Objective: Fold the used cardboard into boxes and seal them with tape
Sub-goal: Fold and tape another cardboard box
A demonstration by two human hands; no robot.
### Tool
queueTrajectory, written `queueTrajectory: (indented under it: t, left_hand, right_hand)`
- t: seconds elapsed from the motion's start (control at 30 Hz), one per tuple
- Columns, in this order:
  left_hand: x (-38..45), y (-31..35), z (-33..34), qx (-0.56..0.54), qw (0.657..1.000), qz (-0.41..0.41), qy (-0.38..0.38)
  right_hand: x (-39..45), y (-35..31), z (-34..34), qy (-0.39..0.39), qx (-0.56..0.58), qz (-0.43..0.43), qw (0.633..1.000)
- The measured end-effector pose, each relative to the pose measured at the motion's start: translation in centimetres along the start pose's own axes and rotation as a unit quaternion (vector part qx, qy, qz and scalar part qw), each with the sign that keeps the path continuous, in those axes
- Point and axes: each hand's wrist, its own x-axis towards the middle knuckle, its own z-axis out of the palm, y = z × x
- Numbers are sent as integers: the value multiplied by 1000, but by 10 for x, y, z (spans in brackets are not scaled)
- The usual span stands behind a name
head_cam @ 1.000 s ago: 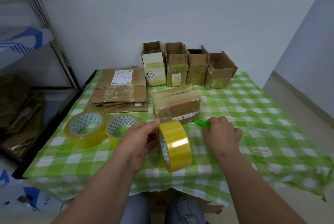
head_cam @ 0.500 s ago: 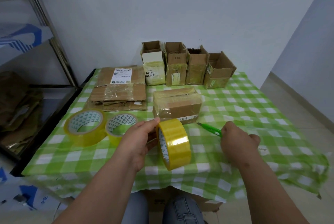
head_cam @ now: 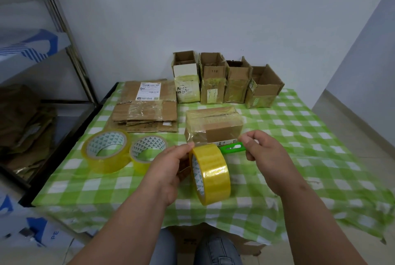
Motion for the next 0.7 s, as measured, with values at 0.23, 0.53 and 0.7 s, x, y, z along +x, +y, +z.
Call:
queueTrajectory:
  t: [0.23,0.53,0.7]
  left_hand:
    - [2,-2,0,2,1000,7,2]
    - [0,-1,1,35,998,43,3]
    - [-1,-1,1,45,997,66,0]
  right_hand:
    - [12,-20,-1,41,104,-55,992]
    - [17,-26,16,-42,-15,-98,994]
    - [21,-25,22,-38,-47,-128,990]
